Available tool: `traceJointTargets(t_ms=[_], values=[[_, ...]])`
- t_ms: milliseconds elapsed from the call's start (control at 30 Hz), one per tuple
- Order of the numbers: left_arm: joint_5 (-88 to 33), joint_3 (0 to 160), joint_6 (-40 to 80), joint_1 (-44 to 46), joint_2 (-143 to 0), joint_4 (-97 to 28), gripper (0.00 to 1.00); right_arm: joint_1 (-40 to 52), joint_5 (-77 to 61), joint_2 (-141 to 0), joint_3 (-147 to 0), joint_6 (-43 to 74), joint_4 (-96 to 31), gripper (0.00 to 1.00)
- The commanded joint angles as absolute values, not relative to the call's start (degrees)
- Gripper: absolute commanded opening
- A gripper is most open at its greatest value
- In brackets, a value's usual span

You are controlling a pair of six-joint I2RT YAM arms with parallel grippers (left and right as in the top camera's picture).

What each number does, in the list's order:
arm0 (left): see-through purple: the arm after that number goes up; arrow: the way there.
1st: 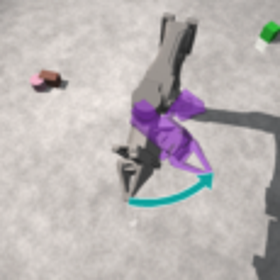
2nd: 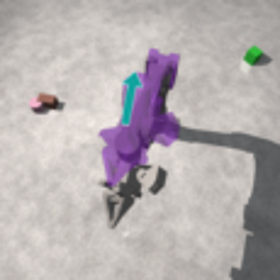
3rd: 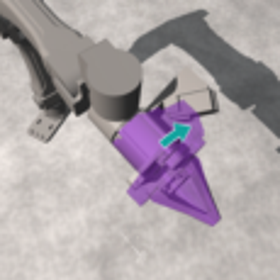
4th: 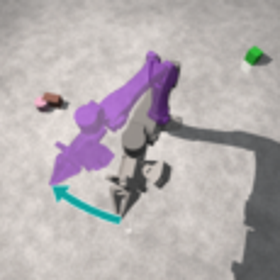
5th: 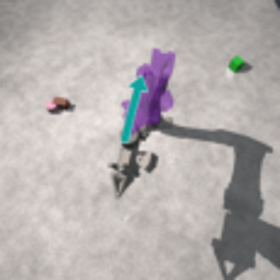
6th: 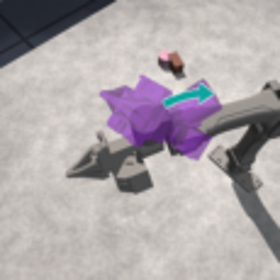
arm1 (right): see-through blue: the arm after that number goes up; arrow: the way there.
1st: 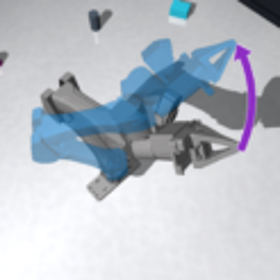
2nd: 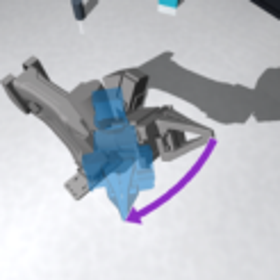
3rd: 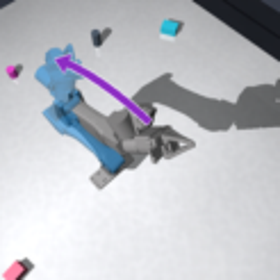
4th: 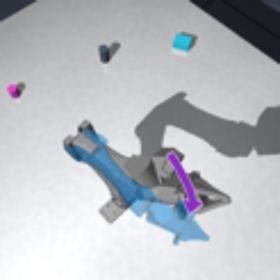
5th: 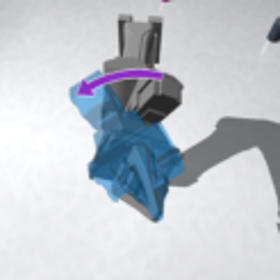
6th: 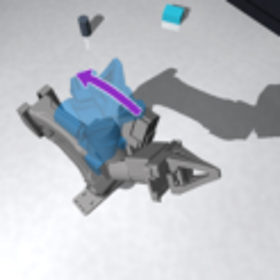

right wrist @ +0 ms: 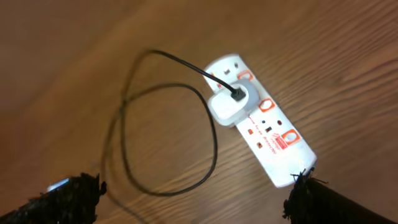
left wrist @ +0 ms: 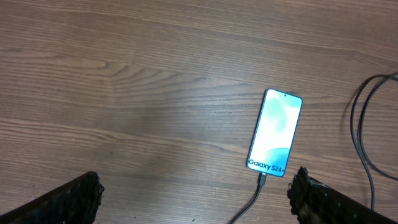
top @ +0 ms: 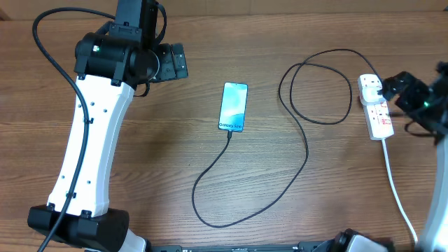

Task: Plug charger to phone and switch on socket
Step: 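Lift the right gripper up off the power strip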

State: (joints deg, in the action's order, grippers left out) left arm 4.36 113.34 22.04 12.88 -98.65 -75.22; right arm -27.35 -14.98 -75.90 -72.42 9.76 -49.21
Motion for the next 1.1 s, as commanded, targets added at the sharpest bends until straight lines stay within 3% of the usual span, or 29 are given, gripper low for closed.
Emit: traceJointTargets(t_ms=[0,367,1067], values=[[4.9,113.5,21.0,12.6,-99.1,-75.1,1.00,-27.0,-12.7,-66.2,-72.9,14.3,-51.0,1.00],[4.9,113.5,21.0,12.6,-99.1,-75.1,1.00,-27.0,-12.7,-49.8,-72.9,14.4,-53.2,1.00],[4.9,113.5,21.0,12.6,-99.1,-75.1,1.00,-27.0,-12.7,-58.8,-72.9,14.4,-54.8,1.00]])
